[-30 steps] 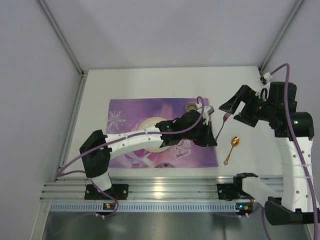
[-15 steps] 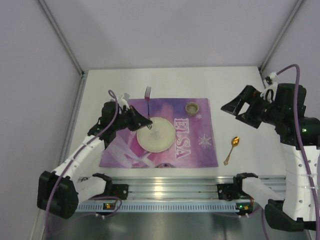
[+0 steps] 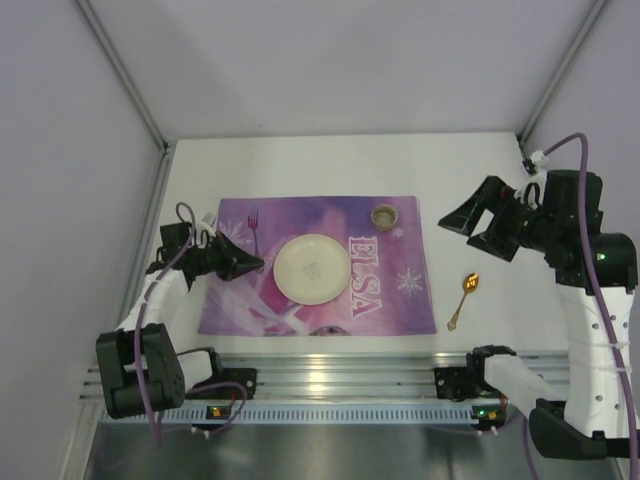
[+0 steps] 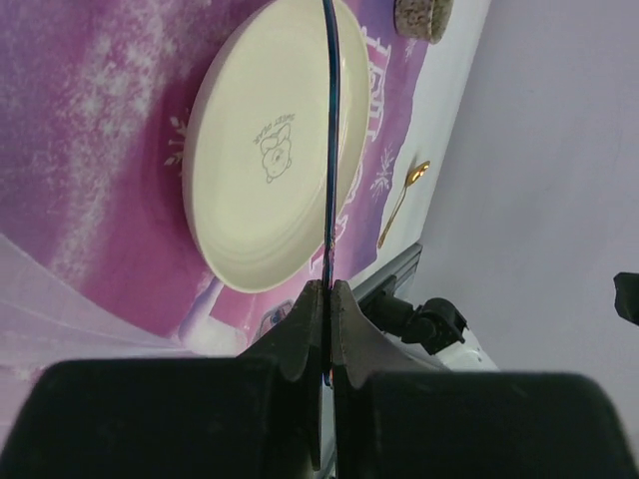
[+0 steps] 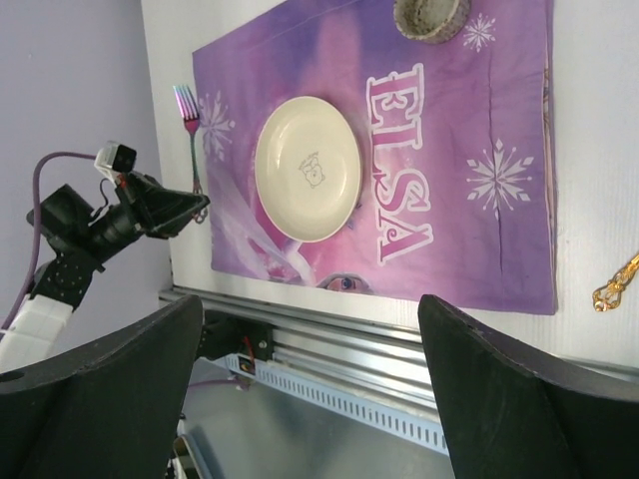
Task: Set the dinner table for one person
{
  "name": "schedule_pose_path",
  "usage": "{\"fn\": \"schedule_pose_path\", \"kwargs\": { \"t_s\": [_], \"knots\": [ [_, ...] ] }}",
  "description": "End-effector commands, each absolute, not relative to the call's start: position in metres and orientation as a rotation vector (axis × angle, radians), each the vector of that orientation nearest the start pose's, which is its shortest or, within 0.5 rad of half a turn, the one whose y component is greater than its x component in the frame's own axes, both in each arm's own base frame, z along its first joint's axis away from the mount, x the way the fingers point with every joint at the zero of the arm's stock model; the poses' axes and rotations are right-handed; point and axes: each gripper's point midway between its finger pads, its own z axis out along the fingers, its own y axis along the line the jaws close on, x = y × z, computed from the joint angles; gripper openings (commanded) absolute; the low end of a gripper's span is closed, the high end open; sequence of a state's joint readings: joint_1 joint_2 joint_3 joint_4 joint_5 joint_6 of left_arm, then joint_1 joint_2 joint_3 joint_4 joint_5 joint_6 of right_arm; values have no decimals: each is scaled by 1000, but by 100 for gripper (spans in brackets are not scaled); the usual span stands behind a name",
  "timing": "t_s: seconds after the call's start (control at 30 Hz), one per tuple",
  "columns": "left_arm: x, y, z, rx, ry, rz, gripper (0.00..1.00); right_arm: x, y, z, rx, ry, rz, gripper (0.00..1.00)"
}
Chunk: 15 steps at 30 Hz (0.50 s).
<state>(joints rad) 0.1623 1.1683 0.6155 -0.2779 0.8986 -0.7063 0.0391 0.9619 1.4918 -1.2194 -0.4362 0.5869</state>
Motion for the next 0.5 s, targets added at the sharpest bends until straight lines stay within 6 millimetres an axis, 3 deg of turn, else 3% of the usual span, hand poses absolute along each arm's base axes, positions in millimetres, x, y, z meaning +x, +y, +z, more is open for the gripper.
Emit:
{"fn": "schedule_pose_path", "kwargs": {
  "t_s": [0.0,0.1,0.17,0.27,0.47],
  "knots": [
    [245,-114,129,-535,2345,-1424,0,196,106,341,356,2253,841,89],
    [243,-109,120,-605,2382,-1417,0,194,106,337,356,2262,841,89],
    [245,-100,104,-676,2443,-1302,0,193,106,335,357,2267,839,89],
    [239,-95,85,-808,2530,-1264,0,192,106,334,358,2269,839,89],
    [230,-104,69,-883,2607,-1413,0,192,106,327,360,2283,836,89]
  ]
}}
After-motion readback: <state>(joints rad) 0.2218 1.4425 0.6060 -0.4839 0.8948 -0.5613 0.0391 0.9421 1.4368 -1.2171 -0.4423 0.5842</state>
